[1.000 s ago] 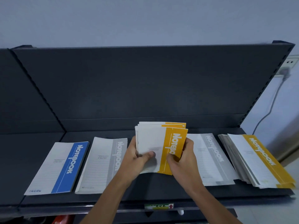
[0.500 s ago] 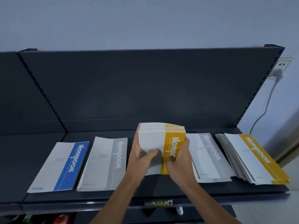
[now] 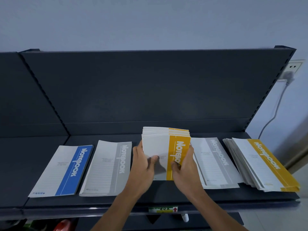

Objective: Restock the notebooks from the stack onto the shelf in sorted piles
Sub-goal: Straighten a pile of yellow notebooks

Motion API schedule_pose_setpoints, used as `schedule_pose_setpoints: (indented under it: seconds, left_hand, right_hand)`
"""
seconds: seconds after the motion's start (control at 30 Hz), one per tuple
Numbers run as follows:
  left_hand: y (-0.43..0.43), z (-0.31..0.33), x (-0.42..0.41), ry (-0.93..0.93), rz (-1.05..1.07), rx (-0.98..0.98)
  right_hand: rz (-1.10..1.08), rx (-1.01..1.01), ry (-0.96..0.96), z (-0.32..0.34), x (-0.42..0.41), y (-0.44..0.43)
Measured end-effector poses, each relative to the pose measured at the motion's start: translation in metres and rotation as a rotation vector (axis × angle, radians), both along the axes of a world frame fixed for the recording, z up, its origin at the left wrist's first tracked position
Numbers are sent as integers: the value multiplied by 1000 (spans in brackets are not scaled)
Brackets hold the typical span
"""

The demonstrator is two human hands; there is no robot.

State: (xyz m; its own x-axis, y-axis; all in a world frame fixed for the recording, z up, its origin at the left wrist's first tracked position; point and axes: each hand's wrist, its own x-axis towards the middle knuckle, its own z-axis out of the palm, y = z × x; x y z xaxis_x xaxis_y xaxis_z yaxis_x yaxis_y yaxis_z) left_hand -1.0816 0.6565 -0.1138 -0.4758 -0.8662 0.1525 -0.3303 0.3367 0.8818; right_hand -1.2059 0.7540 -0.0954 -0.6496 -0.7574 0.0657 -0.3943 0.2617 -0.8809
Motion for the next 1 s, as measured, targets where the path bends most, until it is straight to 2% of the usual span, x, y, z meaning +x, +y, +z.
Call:
schedule_pose_setpoints:
  seconds: [0.17, 0.33, 0.43, 0.67, 1.0]
  left_hand:
    - [-11, 9, -13, -189, 107, -117]
    - [-22, 10, -21, -501, 216, 13]
    - [-25, 2, -21, -596, 221, 43]
    - [-29, -4, -22, -684, 208, -21]
    - [-31, -13, -25, -713, 176, -100]
  right_hand:
    - [-62, 81, 1, 1, -8, -12]
    - [-43, 289, 70, -4, -19, -33]
    - [-35, 374, 95, -7, -21, -41]
    - [-42, 482, 127, -19, -15, -46]
    - [-76, 473, 194, -23, -14, -43]
